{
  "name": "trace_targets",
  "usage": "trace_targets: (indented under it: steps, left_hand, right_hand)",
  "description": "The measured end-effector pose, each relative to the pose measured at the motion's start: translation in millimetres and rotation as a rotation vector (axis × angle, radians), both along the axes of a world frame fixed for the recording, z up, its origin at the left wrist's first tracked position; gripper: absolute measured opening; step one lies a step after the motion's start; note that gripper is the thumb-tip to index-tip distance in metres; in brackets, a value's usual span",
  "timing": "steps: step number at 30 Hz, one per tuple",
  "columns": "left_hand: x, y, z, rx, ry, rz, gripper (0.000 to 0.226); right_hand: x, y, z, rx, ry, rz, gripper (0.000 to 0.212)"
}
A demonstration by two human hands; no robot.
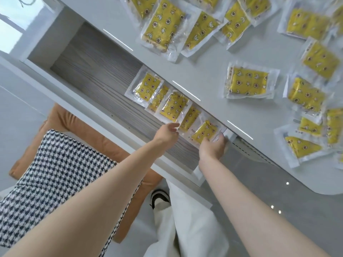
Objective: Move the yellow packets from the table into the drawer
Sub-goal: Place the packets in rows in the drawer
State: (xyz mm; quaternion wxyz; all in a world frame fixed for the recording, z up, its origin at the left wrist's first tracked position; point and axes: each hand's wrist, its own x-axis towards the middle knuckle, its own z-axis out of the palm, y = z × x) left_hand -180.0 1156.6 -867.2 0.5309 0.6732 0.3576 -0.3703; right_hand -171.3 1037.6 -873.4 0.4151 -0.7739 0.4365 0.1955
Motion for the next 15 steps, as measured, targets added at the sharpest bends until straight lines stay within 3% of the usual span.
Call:
trace_targets:
  steps: [4, 7, 11, 15]
  left_hand:
    - [-0.6, 2.9, -1.3, 0.058, 0.013, 0.115, 0.047]
    - [0.4, 9.8, -4.1, 0.085, 0.013, 0.174, 0.046]
    - [2.7, 20.3, -5.7, 0.083, -0.019, 0.16, 0.052]
    - [7.5, 23.9, -2.8, 0.062, -0.047, 0.15, 0.051]
  right_hand:
    - [-18.9, -3.7, 4.6, -0.015, -0.131, 0.455, 0.045]
    - [-24.4, -4.5, 1.3, 0.124, 0.02, 0.707, 0.041]
    - [-15.7, -4.0, -7.5, 0.188, 0.216, 0.744, 0.048]
    - [-7.0, -11.6, -10.0, 0.098, 0.184, 0.665, 0.048]
